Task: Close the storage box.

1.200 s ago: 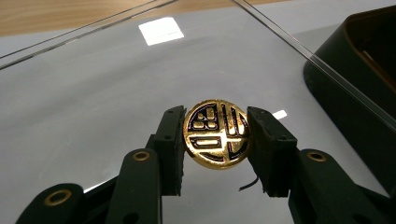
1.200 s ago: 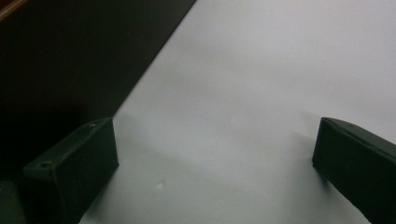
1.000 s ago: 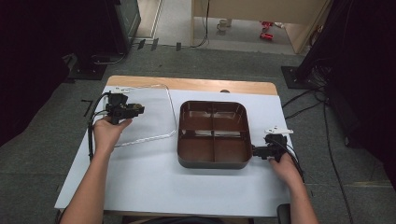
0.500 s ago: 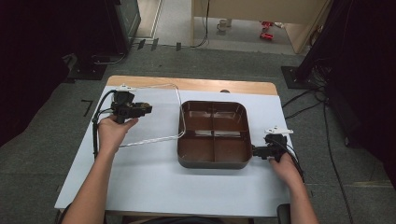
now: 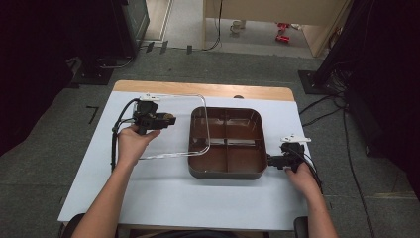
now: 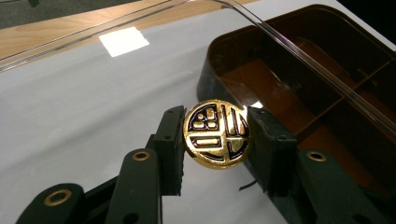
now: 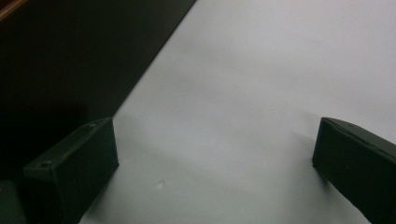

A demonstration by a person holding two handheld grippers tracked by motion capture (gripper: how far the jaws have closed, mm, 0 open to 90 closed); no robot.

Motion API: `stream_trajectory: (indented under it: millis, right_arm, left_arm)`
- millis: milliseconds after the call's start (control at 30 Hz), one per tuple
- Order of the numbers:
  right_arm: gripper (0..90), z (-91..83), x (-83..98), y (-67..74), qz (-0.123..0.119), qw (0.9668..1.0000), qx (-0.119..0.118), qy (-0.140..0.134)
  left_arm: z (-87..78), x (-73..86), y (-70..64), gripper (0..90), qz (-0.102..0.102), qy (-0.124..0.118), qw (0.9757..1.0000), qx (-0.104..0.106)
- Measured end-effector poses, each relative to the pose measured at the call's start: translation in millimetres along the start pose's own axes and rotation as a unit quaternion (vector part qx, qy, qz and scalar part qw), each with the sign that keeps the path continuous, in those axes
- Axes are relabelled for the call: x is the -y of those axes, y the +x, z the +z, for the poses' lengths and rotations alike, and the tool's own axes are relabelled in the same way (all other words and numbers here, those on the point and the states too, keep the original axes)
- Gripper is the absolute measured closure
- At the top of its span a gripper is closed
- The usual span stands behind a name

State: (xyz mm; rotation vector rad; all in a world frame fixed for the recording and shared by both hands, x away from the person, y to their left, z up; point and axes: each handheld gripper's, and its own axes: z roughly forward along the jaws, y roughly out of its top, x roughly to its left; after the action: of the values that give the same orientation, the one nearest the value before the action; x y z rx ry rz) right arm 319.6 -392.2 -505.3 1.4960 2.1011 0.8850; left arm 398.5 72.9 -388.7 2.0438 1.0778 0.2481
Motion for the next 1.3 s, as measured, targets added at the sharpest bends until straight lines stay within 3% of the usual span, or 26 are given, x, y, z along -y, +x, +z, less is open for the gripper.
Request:
stream_trajectory:
  millis: [367, 767, 1033, 1300]
  right_arm:
    - [0.0, 0.0, 0.0, 0.0, 0.0, 1.0, 0.0, 0.0]
    - [0.0, 0.0, 0.0, 0.1, 0.001, 1.0, 0.0, 0.0]
    - [0.0, 0.0, 0.0, 0.1, 0.001, 1.0, 0.0, 0.0]
    - [0.0, 0.0, 0.0, -0.1, -0.001, 1.0, 0.0, -0.001]
  left_arm:
    - [22.8, -7.1, -32.7, 59.5, 0.026, 0.008, 0.9994, 0.021]
    - [49.6, -20.9, -68.8, 59.6, 0.031, 0.007, 0.9979, 0.056]
    - [73.1, -26.5, -98.0, 59.5, 0.058, 0.023, 0.9967, 0.052]
    - [91.0, -28.4, -113.6, 59.5, 0.056, 0.028, 0.9961, 0.062]
